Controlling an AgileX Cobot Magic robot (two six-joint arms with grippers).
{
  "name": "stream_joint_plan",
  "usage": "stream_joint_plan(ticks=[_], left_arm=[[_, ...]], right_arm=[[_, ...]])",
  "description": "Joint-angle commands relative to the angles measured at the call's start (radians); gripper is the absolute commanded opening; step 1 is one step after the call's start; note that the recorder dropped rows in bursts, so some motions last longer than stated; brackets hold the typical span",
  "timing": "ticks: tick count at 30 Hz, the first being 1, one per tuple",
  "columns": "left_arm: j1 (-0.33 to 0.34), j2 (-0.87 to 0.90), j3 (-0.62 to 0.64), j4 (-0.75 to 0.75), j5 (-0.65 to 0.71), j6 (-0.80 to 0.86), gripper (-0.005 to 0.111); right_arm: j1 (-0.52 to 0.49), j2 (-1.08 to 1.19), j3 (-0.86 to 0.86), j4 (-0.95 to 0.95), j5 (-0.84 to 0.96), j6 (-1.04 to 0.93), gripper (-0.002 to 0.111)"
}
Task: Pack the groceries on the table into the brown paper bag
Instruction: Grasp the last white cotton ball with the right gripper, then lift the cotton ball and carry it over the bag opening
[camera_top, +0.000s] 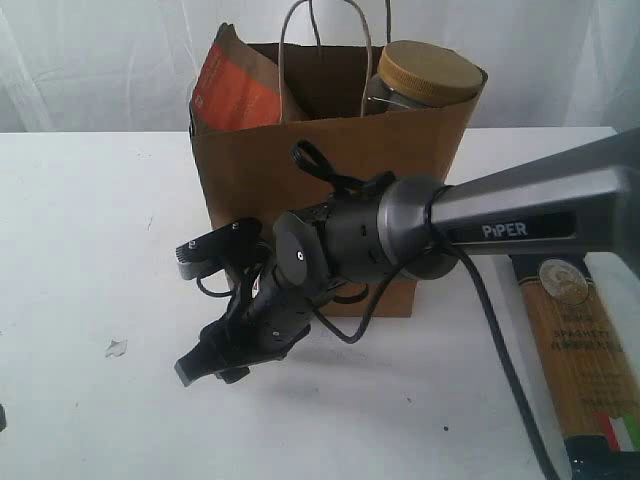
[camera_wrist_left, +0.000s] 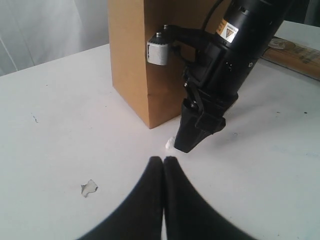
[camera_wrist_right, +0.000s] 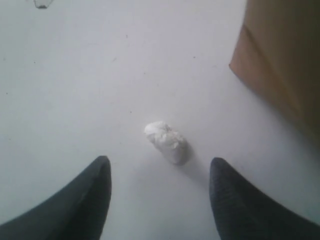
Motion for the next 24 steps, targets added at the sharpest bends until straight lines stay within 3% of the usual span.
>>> stream_joint_plan(ticks=[1, 7, 9, 11, 13, 24], left_arm=[[-0.001, -0.005, 0.003, -0.009, -0.003, -0.001, 0.000], [-0.001, -0.005, 0.003, -0.009, -0.003, -0.001, 0.000], [-0.001, -0.005, 0.003, -0.009, -0.003, -0.001, 0.000], [-0.001, -0.005, 0.003, -0.009, -0.003, -0.001, 0.000], [-0.001, -0.005, 0.003, -0.009, -0.003, -0.001, 0.000], [-0.001, -0.005, 0.003, -0.009, -0.003, -0.001, 0.000]], right_arm=[[-0.010, 0.019, -0.026, -0.010, -0.014, 0.005, 0.054], [-0.007, 0.066, -0.043, -0.010, -0.012, -0.013, 0.052], [-0.007, 0.099, -0.043, -0.008, -0.002, -0.019, 0.039], [-0.007, 0.101, -0.043, -0.008, 0.032, -0.020, 0.014], [-0.007, 0.091, -0.032, -0.008, 0.068, -0.020, 0.001], [0.000, -0.208, 0.175, -0.014, 0.076, -0.079, 0.000]])
